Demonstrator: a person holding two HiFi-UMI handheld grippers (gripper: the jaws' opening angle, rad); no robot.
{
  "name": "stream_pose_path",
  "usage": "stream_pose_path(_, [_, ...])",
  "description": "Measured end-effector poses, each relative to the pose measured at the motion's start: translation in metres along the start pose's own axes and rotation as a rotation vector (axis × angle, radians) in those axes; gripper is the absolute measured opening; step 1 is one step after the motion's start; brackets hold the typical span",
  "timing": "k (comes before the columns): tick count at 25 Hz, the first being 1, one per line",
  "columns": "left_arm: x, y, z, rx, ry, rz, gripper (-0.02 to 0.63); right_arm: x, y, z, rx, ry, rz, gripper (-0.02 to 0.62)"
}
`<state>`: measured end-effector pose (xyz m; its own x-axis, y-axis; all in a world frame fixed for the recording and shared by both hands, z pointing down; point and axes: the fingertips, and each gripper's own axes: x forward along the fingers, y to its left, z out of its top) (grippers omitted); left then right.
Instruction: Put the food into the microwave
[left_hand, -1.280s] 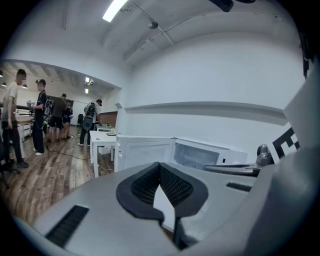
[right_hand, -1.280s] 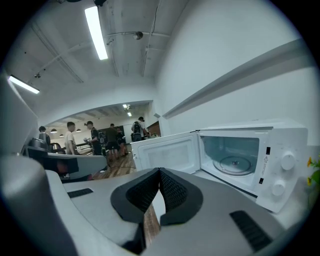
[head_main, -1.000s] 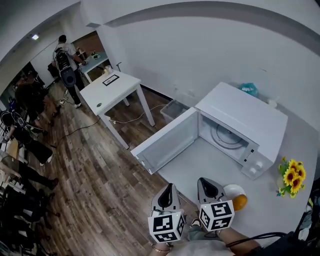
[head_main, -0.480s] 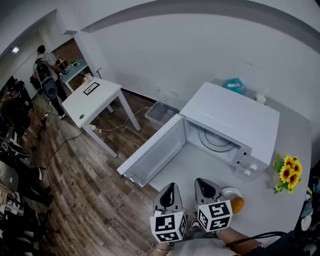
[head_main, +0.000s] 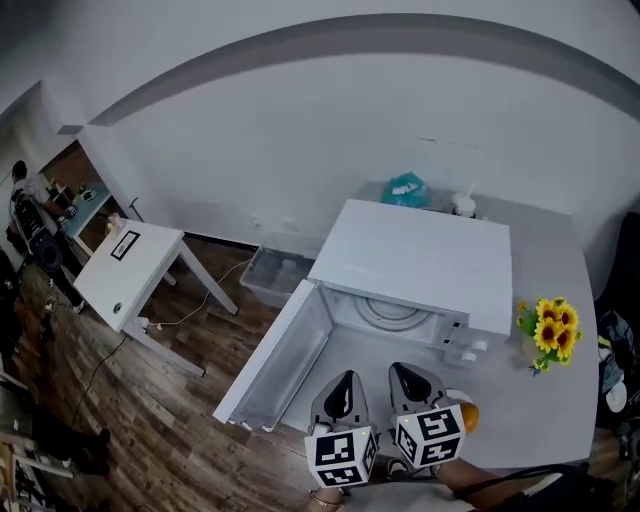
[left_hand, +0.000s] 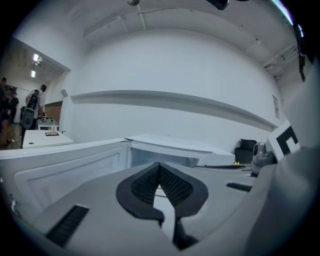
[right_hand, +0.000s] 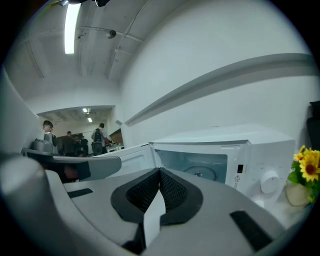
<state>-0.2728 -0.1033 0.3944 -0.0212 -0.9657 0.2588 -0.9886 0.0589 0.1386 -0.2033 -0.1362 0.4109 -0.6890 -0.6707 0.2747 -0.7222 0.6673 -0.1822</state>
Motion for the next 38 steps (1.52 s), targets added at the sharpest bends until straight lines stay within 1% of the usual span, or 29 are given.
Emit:
stream_pose_path(5, [0.020,-0.006,0.007,0.029,0.003,-0.098,0.002,0.006,-0.012,0.006,0.018,-0.027,-0.086,0.015])
stream_pose_path(12, [0.031,-0.024,0.002,0.034,0.011,-0.213,0.002,-0.004,-0.026,0.007,0.026,-0.044,-0.182,0.015])
stream_pose_path(16, [0.033,-0.047,0.001,0.046,0.009,-0.293,0.002,-0.020,-0.043,0.003,0.051,-0.044,-0.264,0.015])
stream_pose_path(19, [0.035,-0.065,-0.002,0.047,0.015,-0.344,0.002,-0.038,-0.058,0.003,0.075,-0.071,-0.326,0.017])
stream_pose_path(24, [0.034,-0.091,-0.008,0.011,0.024,-0.425,0.003,-0.069,-0.079,0.000,0.116,-0.104,-0.408,0.018])
stream_pose_path(25, [0.034,-0.096,-0.010,0.006,0.030,-0.439,0.008,-0.075,-0.083,-0.002,0.122,-0.105,-0.426,0.018])
stream_pose_path(26, [0.035,-0.101,-0.013,0.000,0.041,-0.454,0.028,-0.081,-0.087,-0.004,0.128,-0.106,-0.444,0.018])
stream_pose_path(27, [0.035,-0.106,-0.017,-0.004,0.055,-0.472,0.069,-0.088,-0.090,-0.006,0.136,-0.108,-0.461,0.020])
stream_pose_path(28, [0.036,-0.111,-0.020,-0.006,0.069,-0.487,0.090,-0.094,-0.094,-0.008,0.144,-0.113,-0.477,0.020])
stream_pose_path(31, [0.036,-0.123,-0.030,0.005,0.100,-0.509,0.092,-0.111,-0.104,-0.014,0.182,-0.125,-0.518,0.030])
stream_pose_path(33, [0.036,-0.129,-0.036,0.012,0.117,-0.516,0.092,-0.121,-0.112,-0.019,0.205,-0.120,-0.545,0.066])
stream_pose_path(38, [0.040,-0.136,-0.055,0.036,0.162,-0.514,0.092,-0.147,-0.134,-0.040,0.246,-0.101,-0.634,0.067])
